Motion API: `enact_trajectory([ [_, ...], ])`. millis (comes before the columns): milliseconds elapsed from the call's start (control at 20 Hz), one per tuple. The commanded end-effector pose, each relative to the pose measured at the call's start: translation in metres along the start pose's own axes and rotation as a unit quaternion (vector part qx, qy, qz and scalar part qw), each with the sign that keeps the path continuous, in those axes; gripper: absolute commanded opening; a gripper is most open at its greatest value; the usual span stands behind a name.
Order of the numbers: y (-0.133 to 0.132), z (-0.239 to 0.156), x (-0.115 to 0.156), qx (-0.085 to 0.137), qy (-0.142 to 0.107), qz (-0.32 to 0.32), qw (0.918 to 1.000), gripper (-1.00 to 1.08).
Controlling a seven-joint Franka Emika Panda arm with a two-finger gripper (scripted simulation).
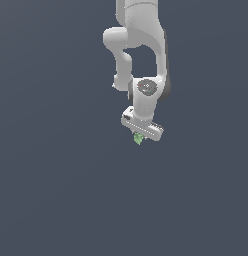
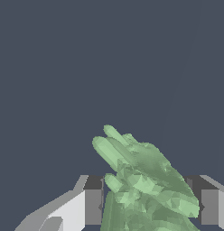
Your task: Pick up the object and move it to a goal position.
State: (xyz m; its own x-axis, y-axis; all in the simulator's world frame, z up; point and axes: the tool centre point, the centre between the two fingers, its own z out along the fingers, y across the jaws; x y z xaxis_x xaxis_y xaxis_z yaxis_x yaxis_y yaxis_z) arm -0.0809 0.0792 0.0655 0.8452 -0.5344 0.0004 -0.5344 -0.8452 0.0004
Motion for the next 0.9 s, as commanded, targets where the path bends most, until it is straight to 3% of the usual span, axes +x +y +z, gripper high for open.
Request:
enact_trajectory([
  [0, -0.01, -0.013, -0.002, 0.0, 0.0, 0.0, 1.0, -1.0],
  [500, -0.066, -0.084, -0.013, 0.0, 0.0, 0.0, 1.0, -1.0],
  [850, -0.091, -0.113, -0.016, 0.0, 0.0, -0.001, 1.0, -1.0],
])
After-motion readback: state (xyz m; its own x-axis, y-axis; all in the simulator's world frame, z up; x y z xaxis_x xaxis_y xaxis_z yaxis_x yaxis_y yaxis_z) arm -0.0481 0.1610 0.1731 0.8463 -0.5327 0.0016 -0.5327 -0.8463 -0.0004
